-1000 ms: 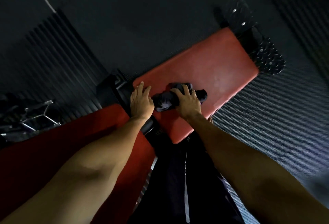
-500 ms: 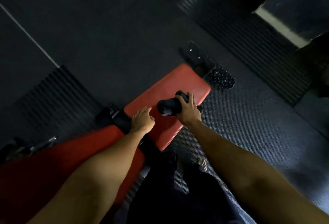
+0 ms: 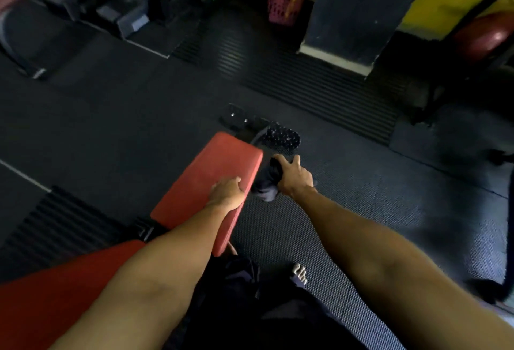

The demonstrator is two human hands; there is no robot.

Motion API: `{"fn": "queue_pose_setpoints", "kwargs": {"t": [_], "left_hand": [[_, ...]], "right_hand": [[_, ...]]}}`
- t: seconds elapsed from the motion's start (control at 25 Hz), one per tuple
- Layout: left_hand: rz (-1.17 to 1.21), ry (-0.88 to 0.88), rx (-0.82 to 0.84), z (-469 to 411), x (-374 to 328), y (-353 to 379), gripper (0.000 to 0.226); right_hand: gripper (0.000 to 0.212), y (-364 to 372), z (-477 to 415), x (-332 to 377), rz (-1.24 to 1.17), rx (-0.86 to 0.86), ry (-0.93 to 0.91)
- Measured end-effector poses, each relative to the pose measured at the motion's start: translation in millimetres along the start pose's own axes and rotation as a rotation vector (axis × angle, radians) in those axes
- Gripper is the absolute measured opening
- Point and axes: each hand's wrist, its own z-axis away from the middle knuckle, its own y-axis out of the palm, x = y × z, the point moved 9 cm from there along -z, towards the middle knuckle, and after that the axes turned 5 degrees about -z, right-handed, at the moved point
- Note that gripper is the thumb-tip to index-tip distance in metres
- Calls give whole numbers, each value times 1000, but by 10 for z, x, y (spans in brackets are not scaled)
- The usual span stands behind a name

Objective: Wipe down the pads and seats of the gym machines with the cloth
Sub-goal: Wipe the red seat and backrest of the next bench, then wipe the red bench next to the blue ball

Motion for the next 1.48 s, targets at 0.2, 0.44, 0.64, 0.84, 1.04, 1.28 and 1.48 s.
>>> {"fn": "queue_pose_setpoints", "kwargs": {"t": [0.2,0.44,0.64,0.84,1.04,1.28,1.48], "left_hand": [[-120,125,-22,211,-1131,-48,48],[-225,358,-92,472,-2687,-17,48],[-353,585,-86,729,-3955,186,47],[-440,807,-50,949,-5049,454,45],[-520,957,-9,937,-5774,556,45],[-557,1041,-34,495,-6484,264,43],[-568,1095,2,249,-7156,282,44]], "right_hand": [[62,-632,439,-1037,-39,-98,61],[67,-1195,996,-2273,-129,-272,142],[76,-1525,1521,-3283,-179,-375,302],[73,-1787,2100,-4067,-272,-477,501],[62,-2085,2307,-4537,-314,-559,639],[58,-2538,2085,-4883,-360,-642,751],[62,-2742,1918,-5302,-432,-697,835]]}}
